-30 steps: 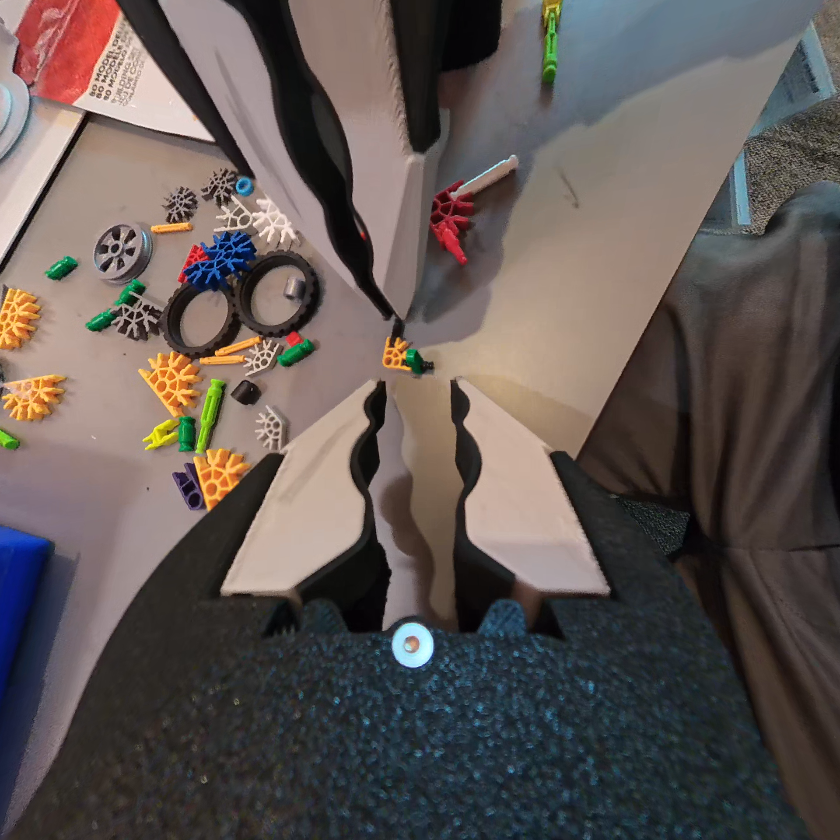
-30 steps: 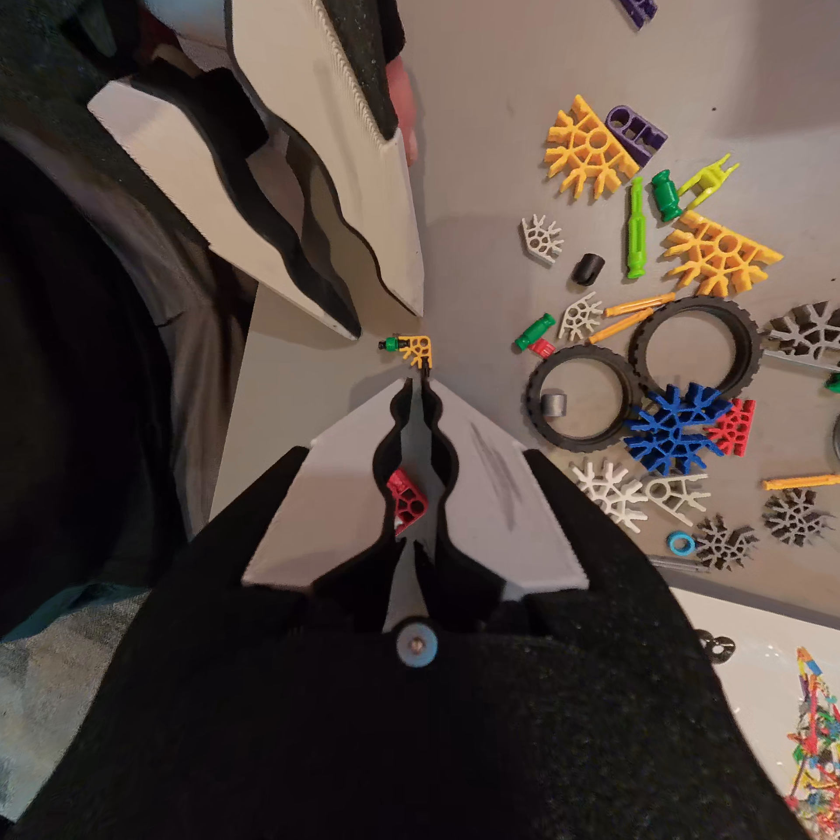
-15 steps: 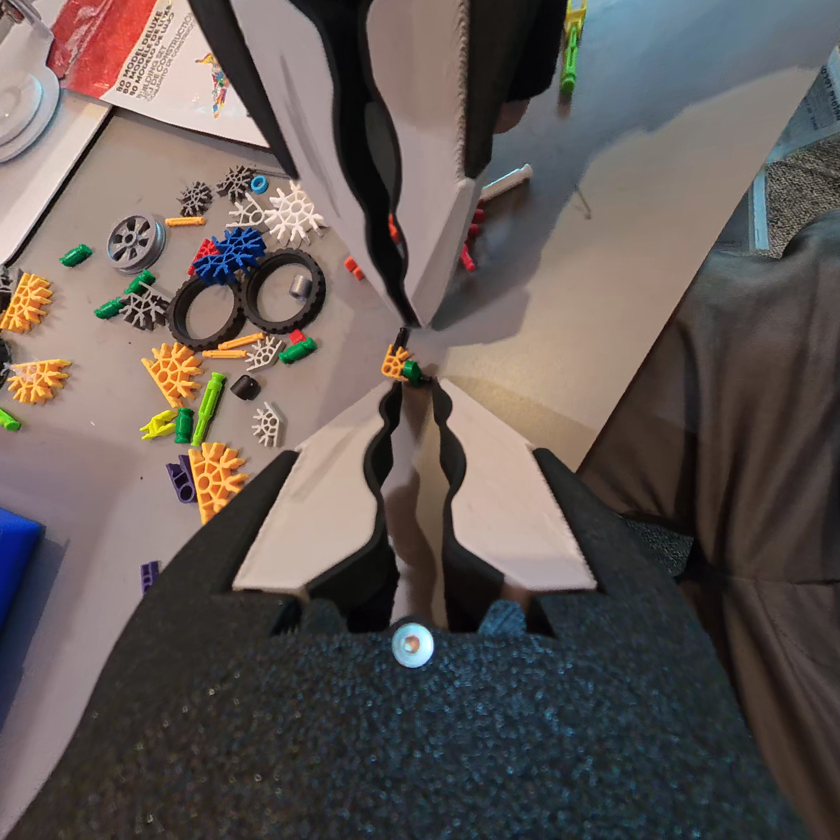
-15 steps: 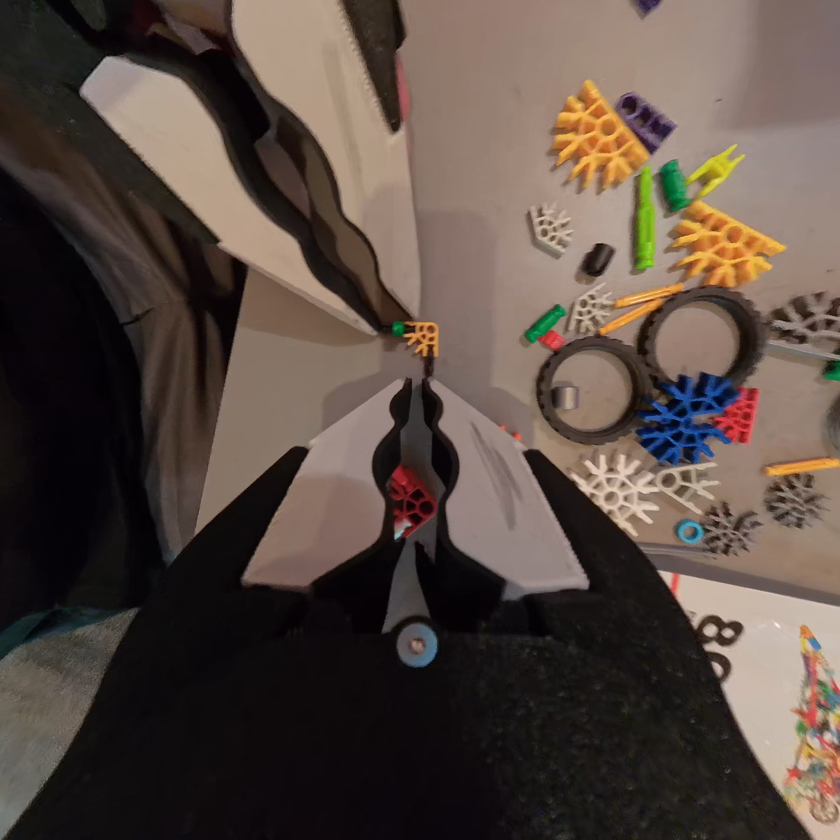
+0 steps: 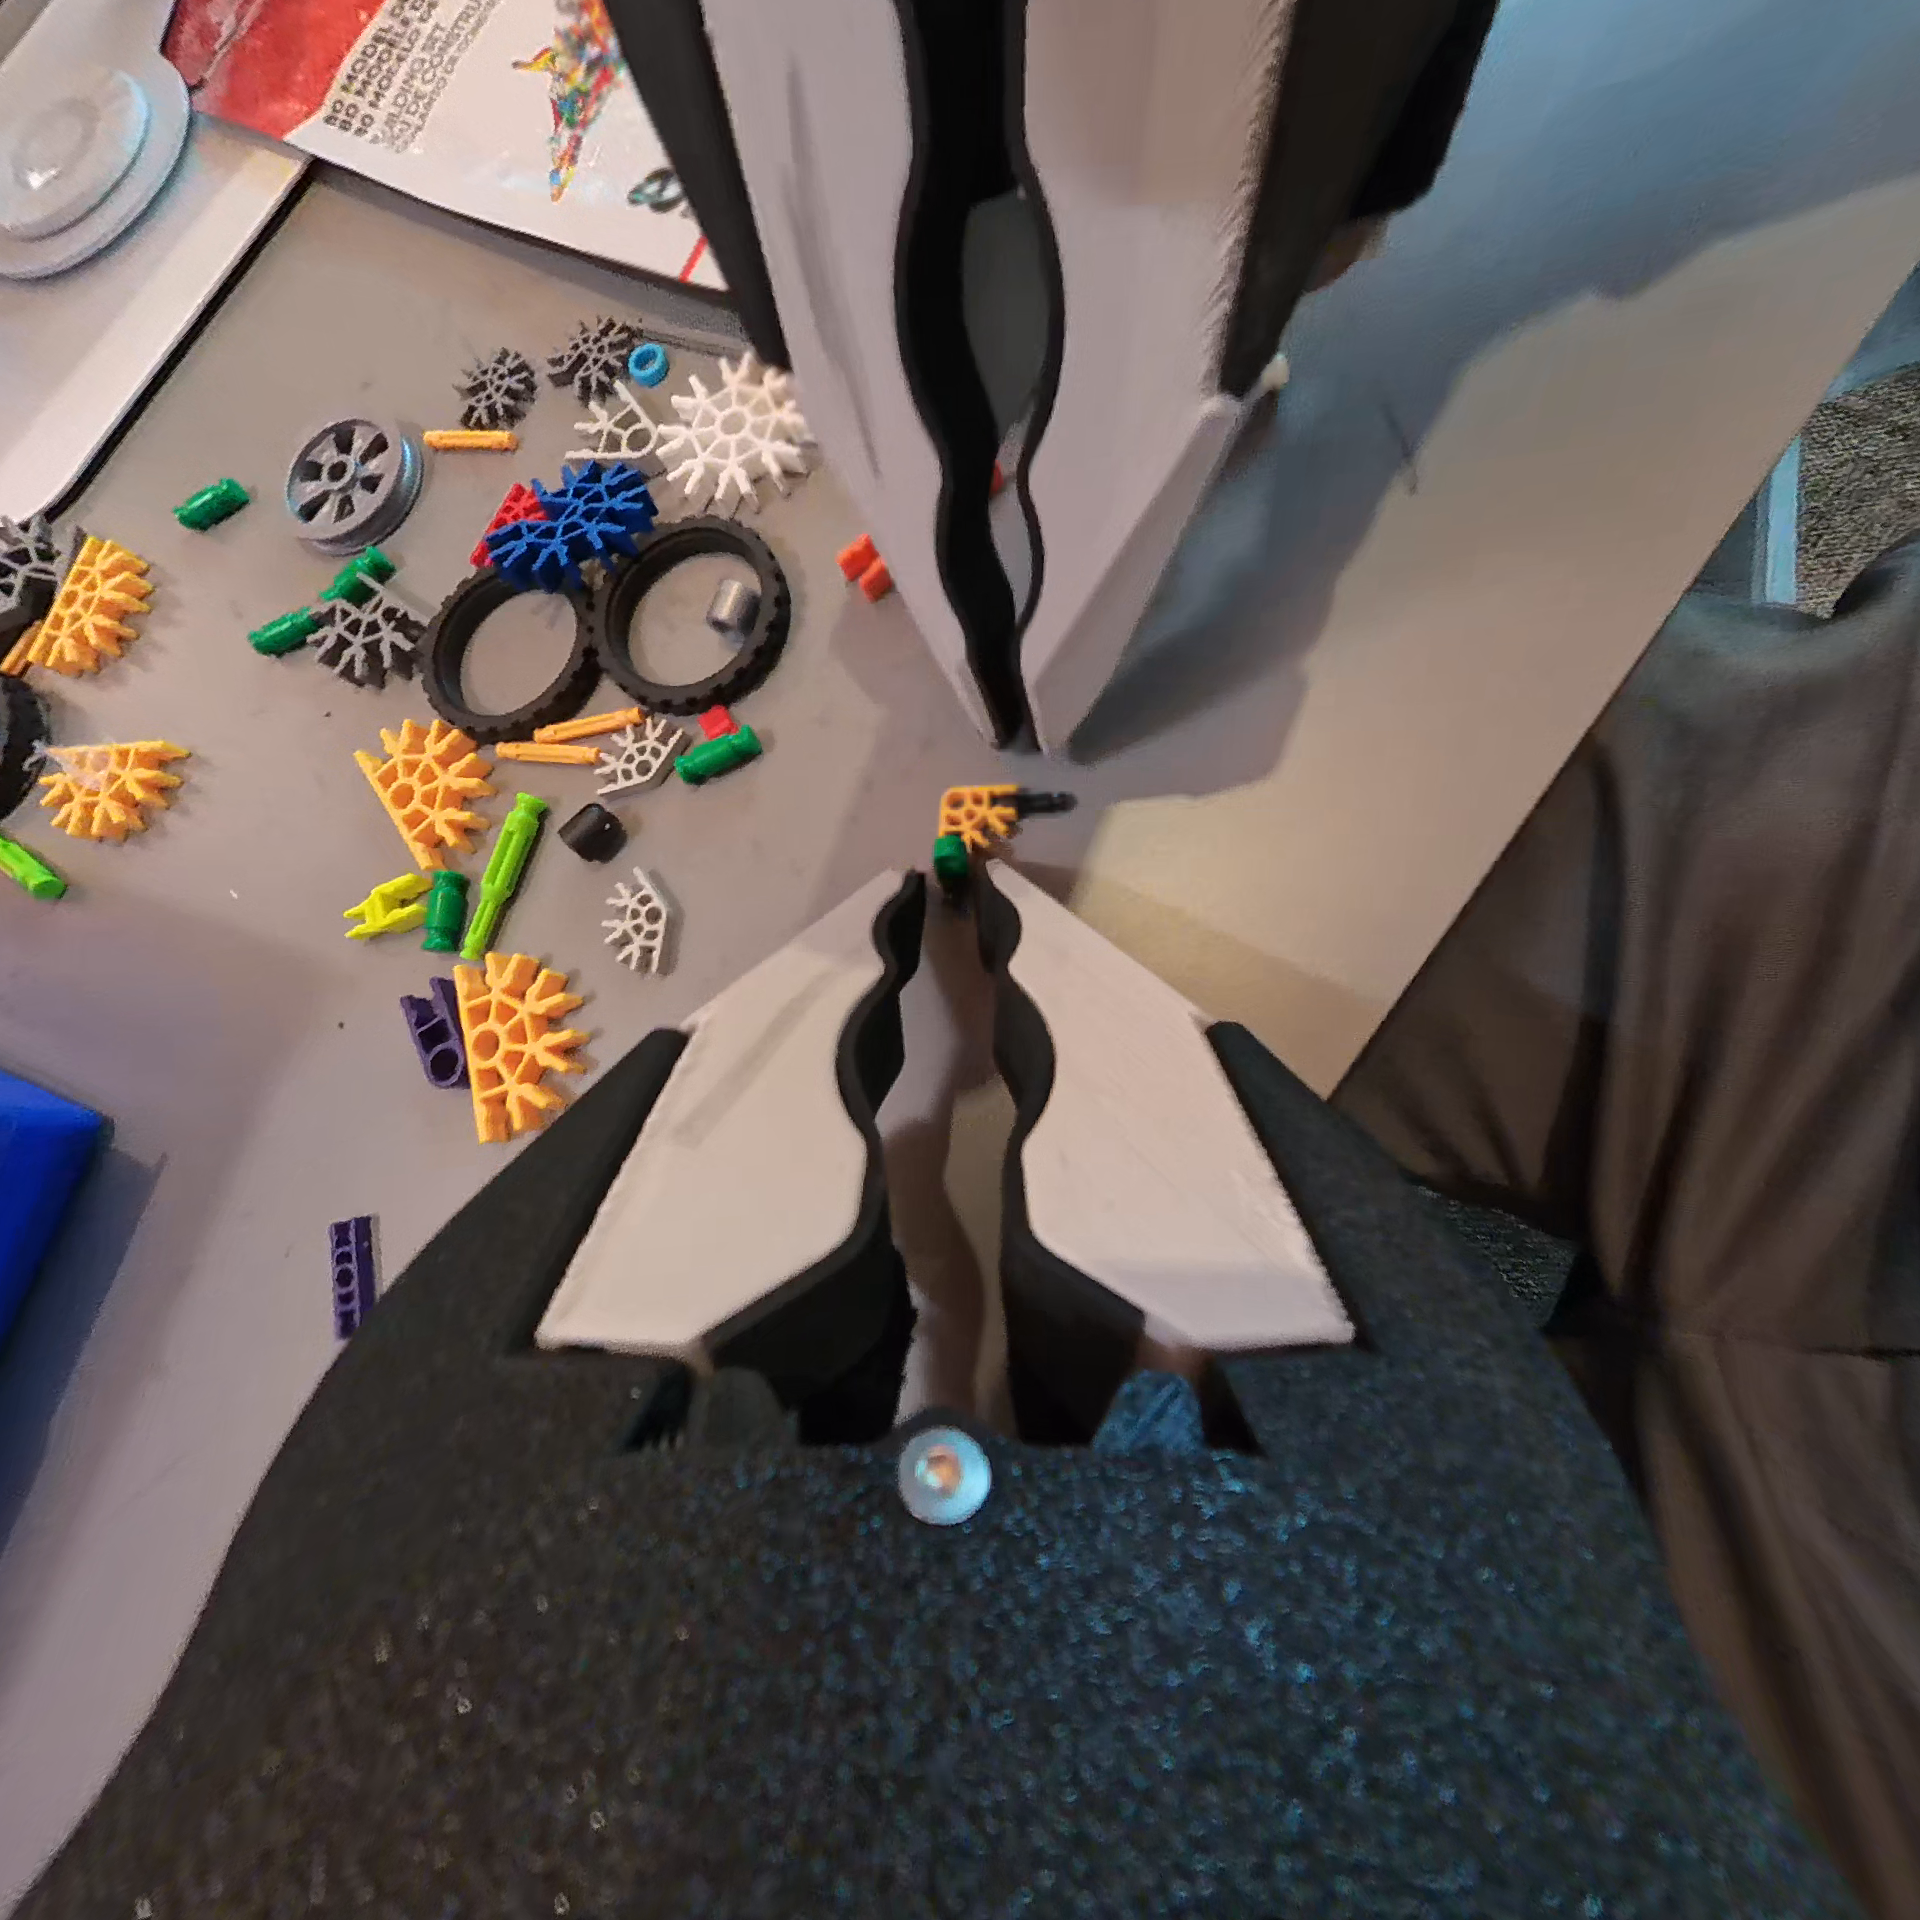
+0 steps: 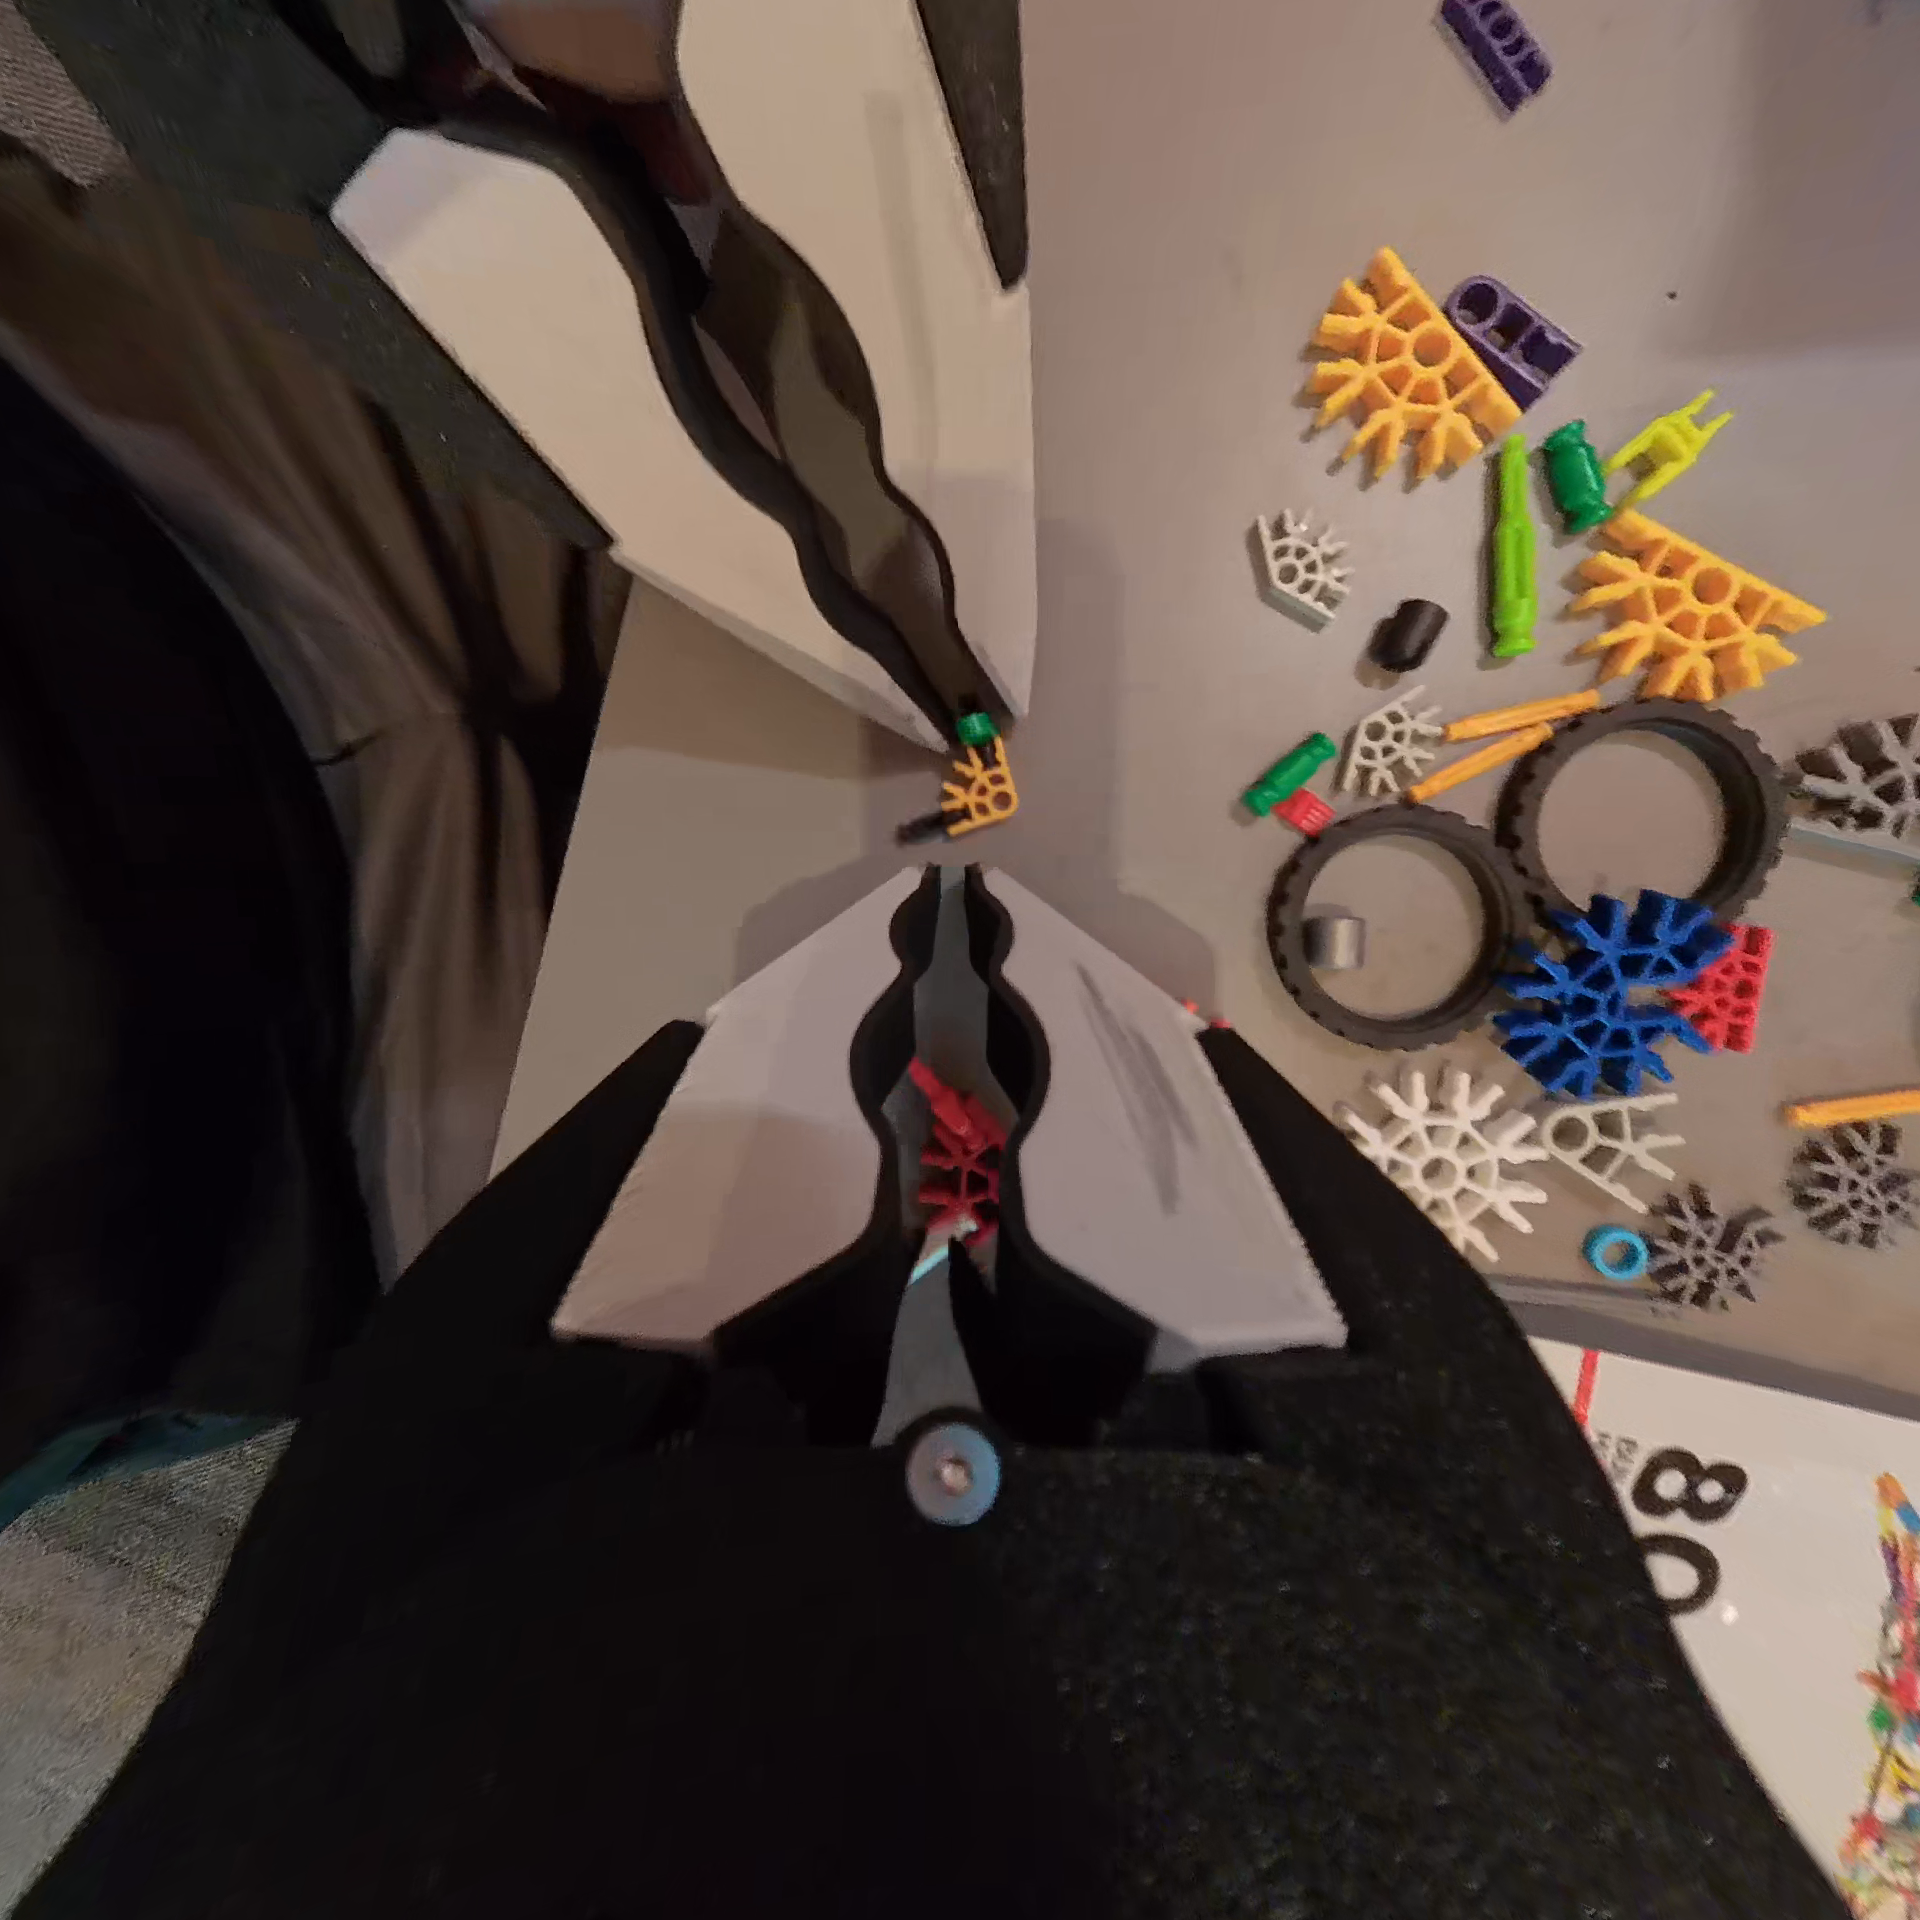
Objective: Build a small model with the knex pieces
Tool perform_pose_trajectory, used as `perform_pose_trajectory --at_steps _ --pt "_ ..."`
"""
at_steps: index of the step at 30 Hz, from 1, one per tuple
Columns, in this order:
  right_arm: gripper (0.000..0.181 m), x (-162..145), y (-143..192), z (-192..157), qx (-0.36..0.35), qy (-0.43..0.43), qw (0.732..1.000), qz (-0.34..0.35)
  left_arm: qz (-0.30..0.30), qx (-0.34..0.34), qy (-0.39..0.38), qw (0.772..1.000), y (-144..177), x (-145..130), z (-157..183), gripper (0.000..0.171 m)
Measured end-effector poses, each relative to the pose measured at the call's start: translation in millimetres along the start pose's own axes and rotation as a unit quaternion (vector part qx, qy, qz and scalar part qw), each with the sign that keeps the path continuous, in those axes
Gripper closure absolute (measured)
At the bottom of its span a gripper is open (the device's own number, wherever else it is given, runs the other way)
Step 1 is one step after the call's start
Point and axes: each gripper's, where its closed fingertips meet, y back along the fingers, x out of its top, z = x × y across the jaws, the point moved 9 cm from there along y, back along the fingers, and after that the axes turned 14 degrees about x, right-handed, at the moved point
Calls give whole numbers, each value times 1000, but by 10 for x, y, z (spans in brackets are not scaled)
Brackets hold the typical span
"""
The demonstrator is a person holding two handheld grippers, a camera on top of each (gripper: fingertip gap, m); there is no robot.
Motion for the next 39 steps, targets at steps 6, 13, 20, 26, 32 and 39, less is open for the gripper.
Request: perform_pose_trajectory --at_steps 6,13,20,26,32,39 --pt "174 -13 136 -2 -16 6 999 31 -1 -3 2 1000 26 -16 7 163" --pt "172 -20 419 34 -71 19 991 108 2 5 11 1000 45 -50 -22 160" --pt "172 -288 1158 162 -187 12 932 309 12 15 19 1000 96 -170 -112 159" --pt "171 -538 1431 223 -229 23 896 380 18 8 12 1000 100 -174 -108 160" --pt "169 -706 1232 466 -288 -27 900 326 14 10 16 1000 118 -198 -147 157" --pt "170 -682 1125 514 -334 -8 903 271 3 48 30 998 190 -346 -422 156"
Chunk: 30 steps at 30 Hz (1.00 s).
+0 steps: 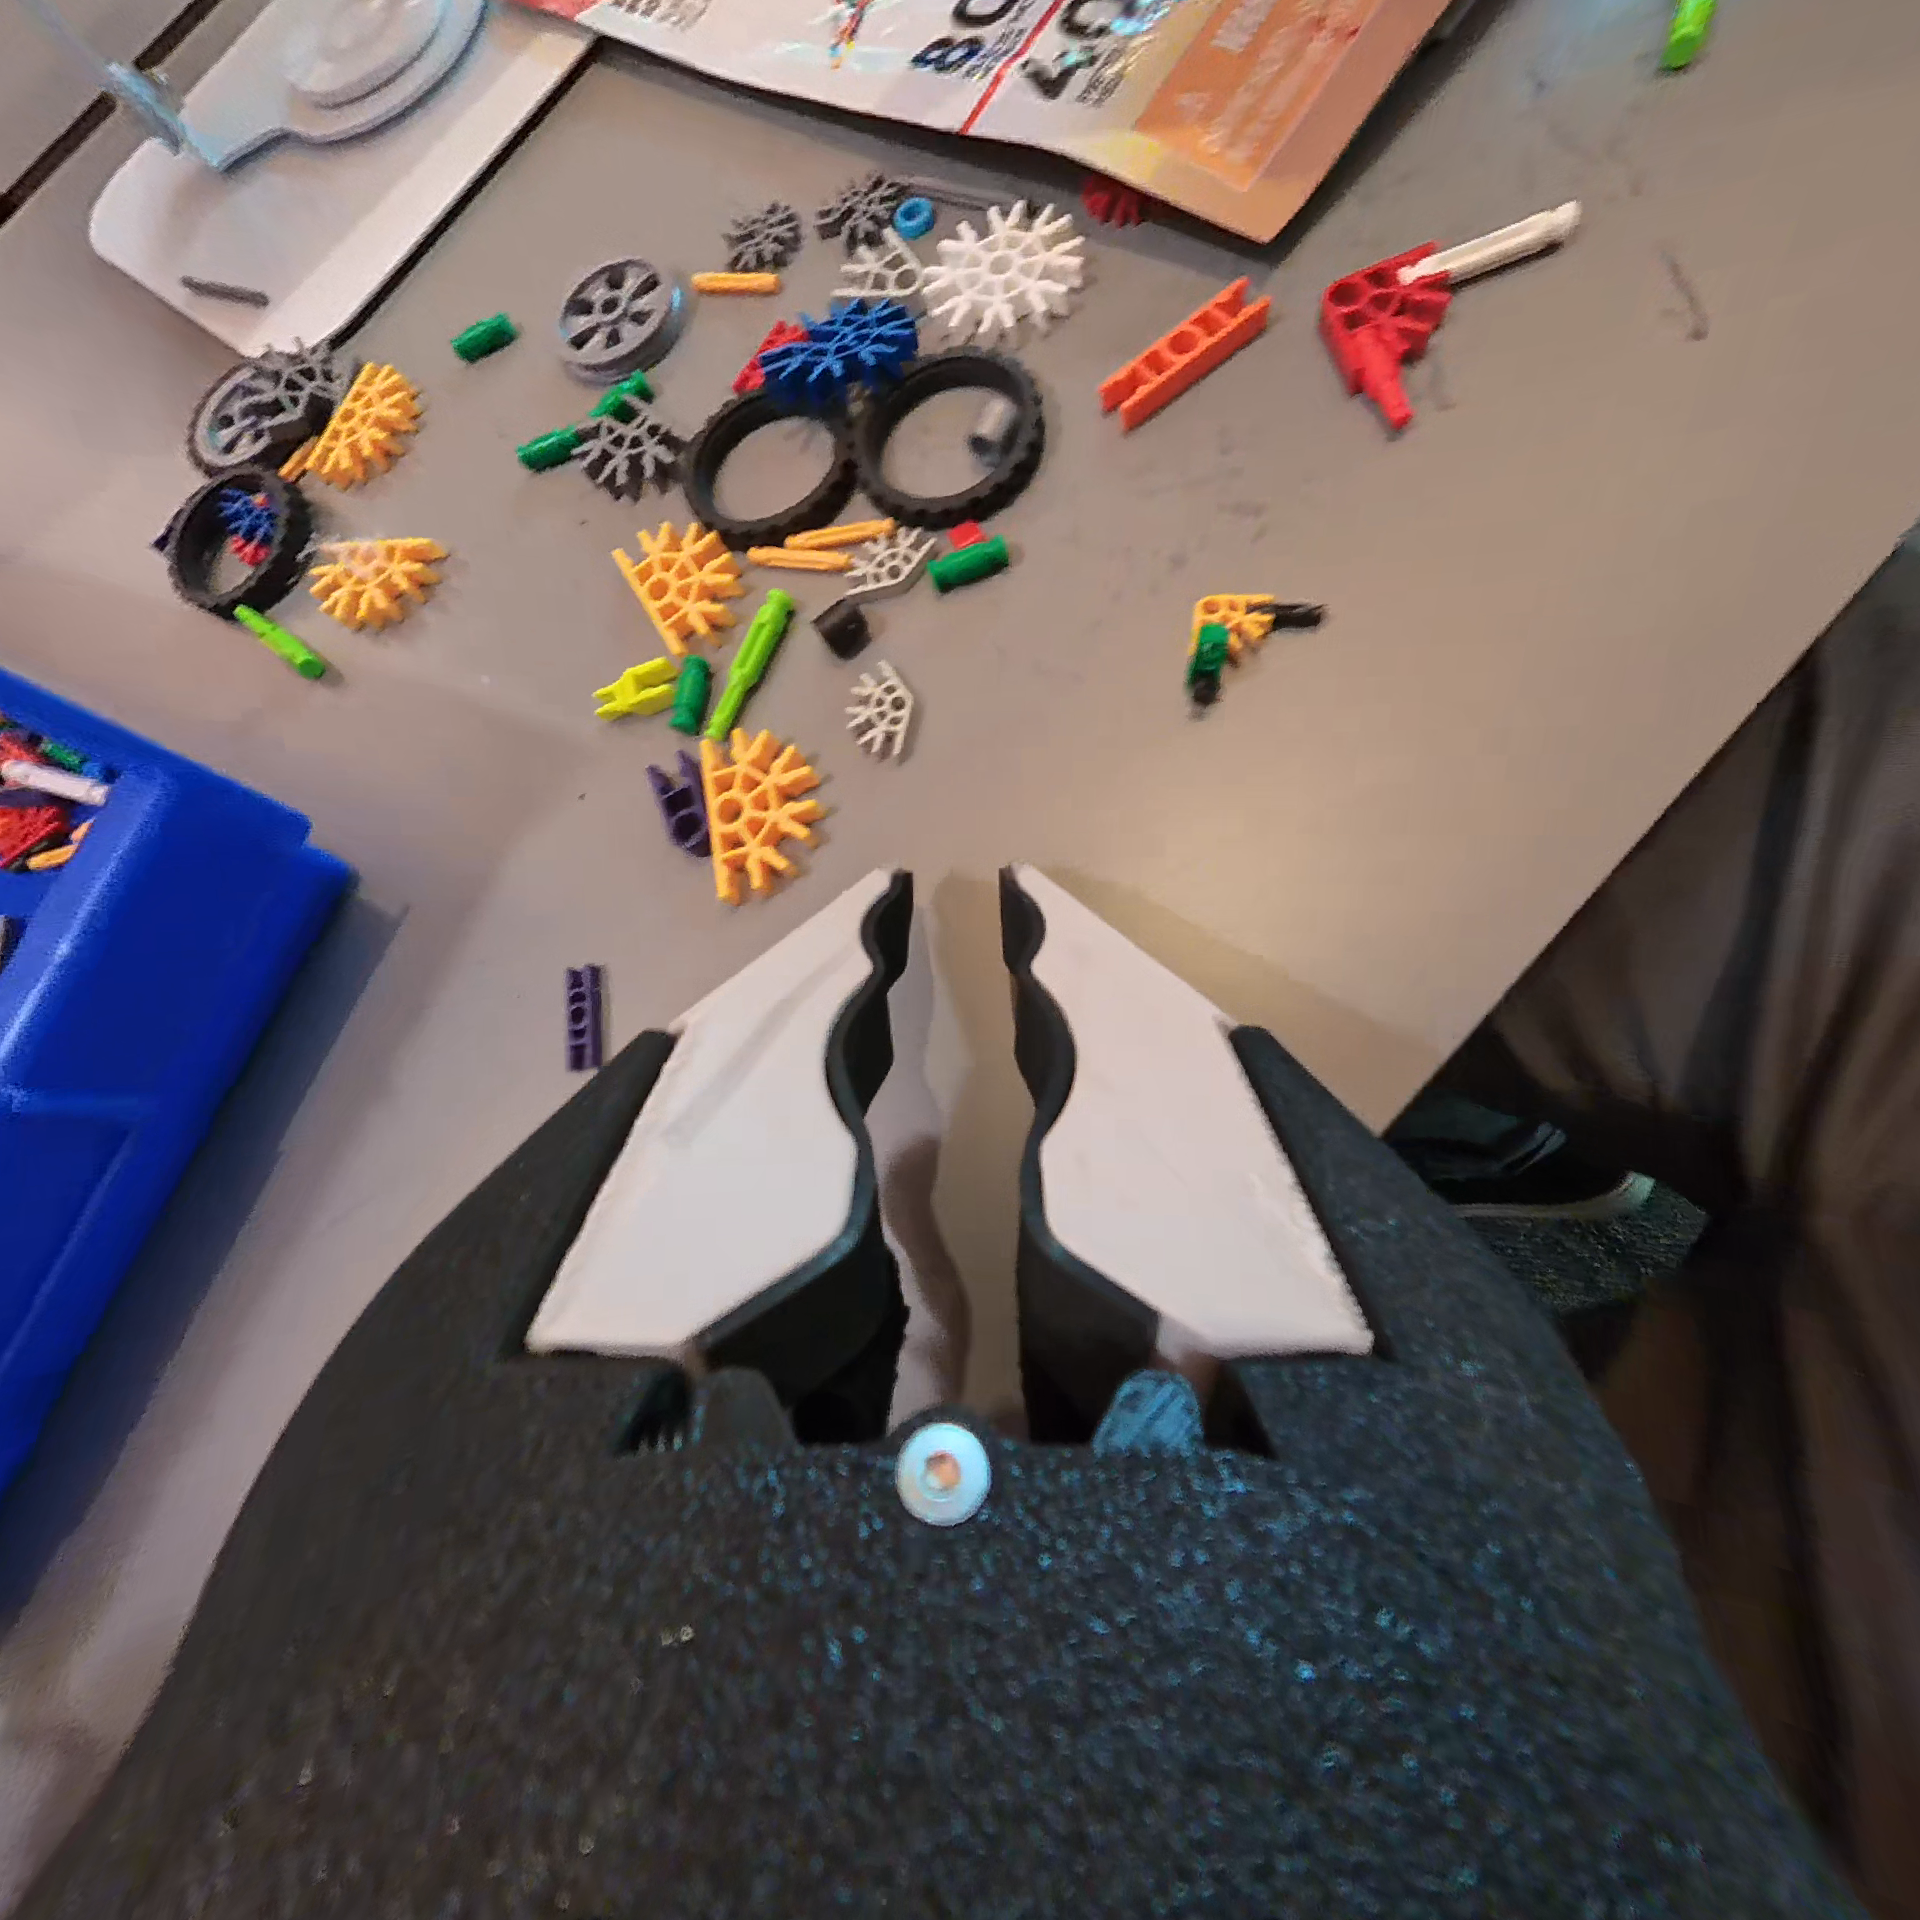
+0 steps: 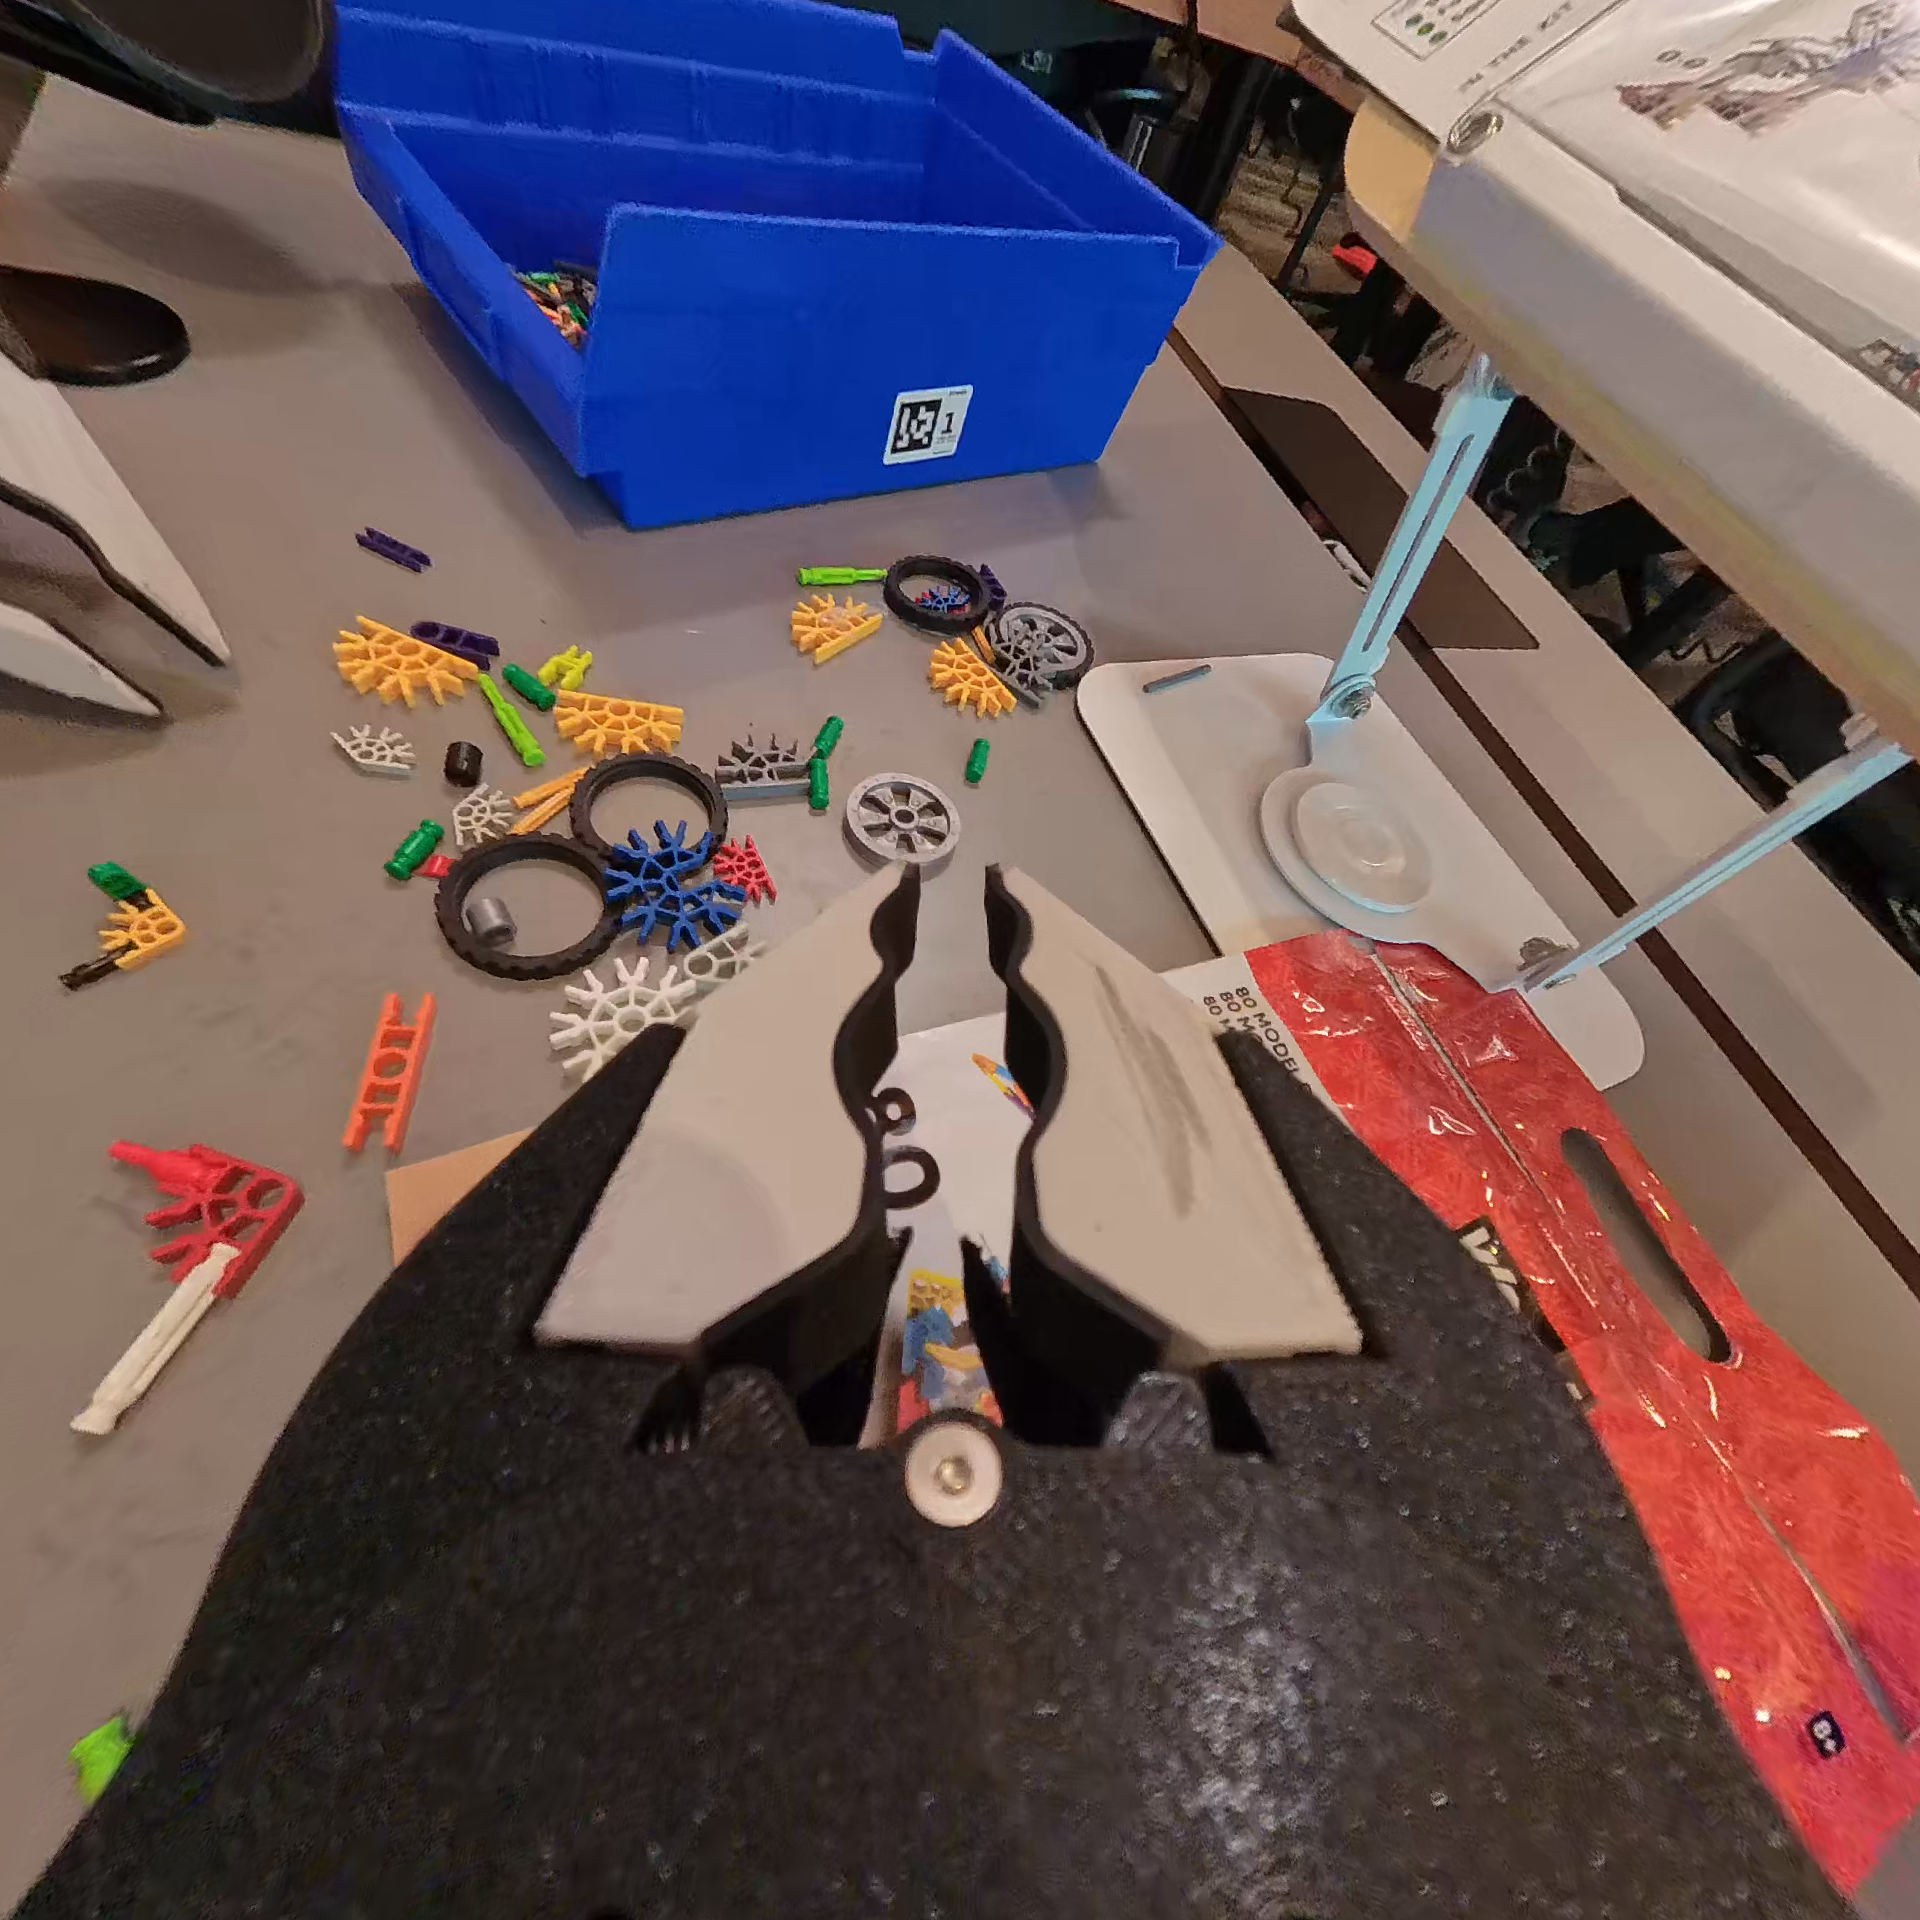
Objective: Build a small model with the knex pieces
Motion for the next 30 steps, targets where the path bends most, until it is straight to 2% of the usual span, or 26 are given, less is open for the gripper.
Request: perform_pose_trajectory --at_steps 3,6,10,14,30 --pt "170 -57 2 33 -8 -6 1000 -2 -6 0 1 1000 -30 -54 -73 156" --pt "170 -95 28 65 -18 -15 1000 3 -5 -29 1 1000 -33 -55 -55 157" --pt "170 -124 29 54 -44 10 999 -23 -2 -46 -7 999 -42 -43 -24 168" --pt "170 -168 38 38 -57 35 997 -44 3 -60 -3 998 -28 -52 -13 166" --pt "170 -355 -27 91 -49 24 997 -62 0 -78 17 997 -33 -53 -15 160"
